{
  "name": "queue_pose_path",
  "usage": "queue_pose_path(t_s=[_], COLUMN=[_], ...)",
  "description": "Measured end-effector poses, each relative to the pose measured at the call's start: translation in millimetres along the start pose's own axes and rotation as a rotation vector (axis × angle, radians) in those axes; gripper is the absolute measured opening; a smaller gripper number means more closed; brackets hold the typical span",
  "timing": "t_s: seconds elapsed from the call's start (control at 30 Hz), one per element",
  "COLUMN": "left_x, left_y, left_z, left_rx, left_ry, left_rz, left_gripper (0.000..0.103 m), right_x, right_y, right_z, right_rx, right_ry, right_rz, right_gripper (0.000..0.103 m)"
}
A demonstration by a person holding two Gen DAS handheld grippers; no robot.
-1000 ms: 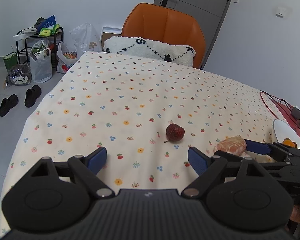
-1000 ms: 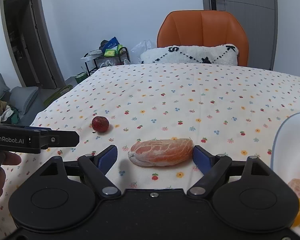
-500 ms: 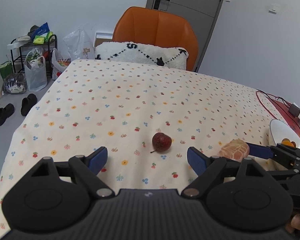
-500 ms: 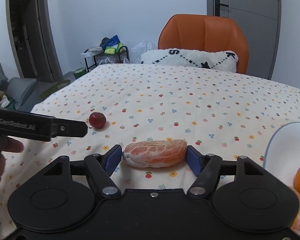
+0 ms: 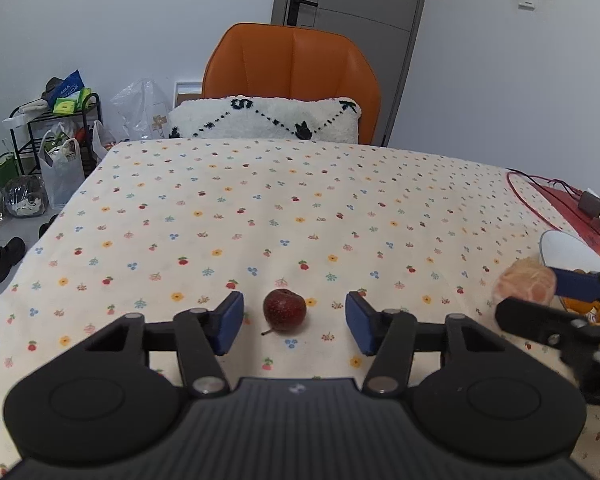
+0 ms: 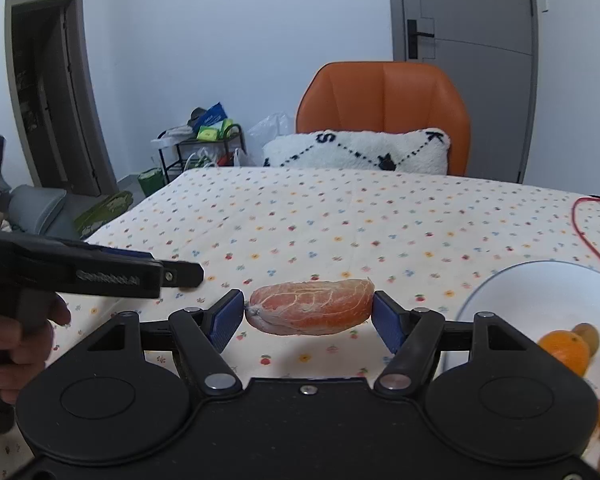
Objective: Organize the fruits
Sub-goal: 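Grasp the pomelo segment with the right tool while the left tool grasps the red plum, then carry the pomelo segment and plum into the white bowl and open both tools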
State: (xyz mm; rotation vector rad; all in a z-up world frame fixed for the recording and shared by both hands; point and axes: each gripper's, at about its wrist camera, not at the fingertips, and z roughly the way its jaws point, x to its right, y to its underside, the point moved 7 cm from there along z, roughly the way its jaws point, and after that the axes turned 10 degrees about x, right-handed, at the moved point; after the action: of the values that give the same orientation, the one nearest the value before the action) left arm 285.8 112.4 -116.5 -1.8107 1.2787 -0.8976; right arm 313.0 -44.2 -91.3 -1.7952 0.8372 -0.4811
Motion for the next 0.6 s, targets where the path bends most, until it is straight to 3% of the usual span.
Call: queue_pose_path(t_s=[0.1, 0.2, 0.6], left_x=[2, 5, 33], left_y=[4, 3, -6], left_z=[7, 8, -11], left_rx=[-0.004, -0.001, 0.029], left_ry=[-0.018, -0.010, 0.041], left_rz=[0.021, 0.031, 0.039], left_gripper=[0.047, 0.022, 0.022], right_x=[7, 13, 31], right_y=[-2, -3, -3], right_z=[-5, -11, -31], right_rx=[0.010, 0.022, 0.052], right_ry=[0.010, 0.026, 0.055], right_rz=[0.016, 0.028, 0.063], right_gripper=[0.067, 0.067, 0.067])
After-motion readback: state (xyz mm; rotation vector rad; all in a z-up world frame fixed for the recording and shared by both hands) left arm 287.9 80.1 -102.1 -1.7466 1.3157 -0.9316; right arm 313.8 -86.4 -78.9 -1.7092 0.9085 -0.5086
